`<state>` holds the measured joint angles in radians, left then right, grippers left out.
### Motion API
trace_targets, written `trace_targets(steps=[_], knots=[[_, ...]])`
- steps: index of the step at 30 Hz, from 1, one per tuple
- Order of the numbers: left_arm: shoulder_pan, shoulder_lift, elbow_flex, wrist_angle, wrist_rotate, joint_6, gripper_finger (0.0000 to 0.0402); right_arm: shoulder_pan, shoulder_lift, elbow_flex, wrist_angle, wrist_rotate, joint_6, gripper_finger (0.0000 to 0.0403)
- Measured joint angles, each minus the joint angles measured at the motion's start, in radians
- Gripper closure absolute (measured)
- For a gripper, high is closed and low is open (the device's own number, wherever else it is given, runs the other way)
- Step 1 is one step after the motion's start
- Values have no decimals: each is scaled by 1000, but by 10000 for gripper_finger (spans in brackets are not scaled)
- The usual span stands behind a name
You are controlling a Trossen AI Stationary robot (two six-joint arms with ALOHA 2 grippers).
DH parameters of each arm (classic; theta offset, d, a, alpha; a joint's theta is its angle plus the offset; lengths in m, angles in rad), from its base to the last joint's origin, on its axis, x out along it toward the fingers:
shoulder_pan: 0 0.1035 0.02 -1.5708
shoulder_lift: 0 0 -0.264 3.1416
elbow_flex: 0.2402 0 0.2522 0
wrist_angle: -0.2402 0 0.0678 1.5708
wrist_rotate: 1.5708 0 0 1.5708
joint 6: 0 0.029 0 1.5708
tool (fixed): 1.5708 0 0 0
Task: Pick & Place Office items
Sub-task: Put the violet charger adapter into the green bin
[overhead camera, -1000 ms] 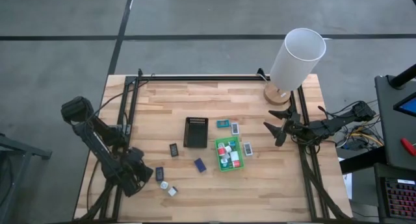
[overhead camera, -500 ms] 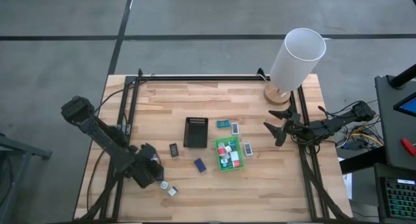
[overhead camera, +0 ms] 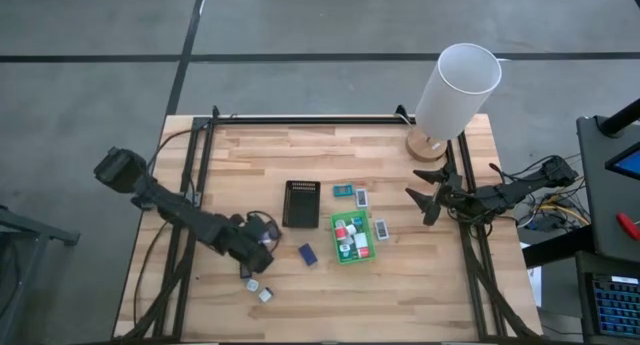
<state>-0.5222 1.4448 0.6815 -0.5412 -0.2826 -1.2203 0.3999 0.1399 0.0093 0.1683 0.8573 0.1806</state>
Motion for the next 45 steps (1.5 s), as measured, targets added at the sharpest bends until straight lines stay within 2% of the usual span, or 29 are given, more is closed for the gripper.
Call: trace_targets(steps=[5,13,18,21,23,27,30,32,37,45], knots=[[26,0,0,116,36,116,231,0,0,0,0,0,0,81],[30,-3,0,143,97,161,231,0,0,0,0,0,0,80],[28,-26,28,130,126,374,231,0,0,0,0,0,0,85],[28,-36,32,116,83,535,231,0,0,0,0,0,0,87],[28,-39,32,109,13,612,231,0,0,0,0,0,0,87],[28,-35,26,76,-124,647,231,0,0,0,0,0,0,82],[28,-35,17,73,-159,688,231,0,0,0,0,0,0,79],[28,-35,11,67,-155,719,231,0,0,0,0,0,0,78],[28,-34,-14,75,-61,850,231,0,0,0,0,0,0,82],[29,-34,-53,165,-30,940,231,0,0,0,0,0,0,81]])
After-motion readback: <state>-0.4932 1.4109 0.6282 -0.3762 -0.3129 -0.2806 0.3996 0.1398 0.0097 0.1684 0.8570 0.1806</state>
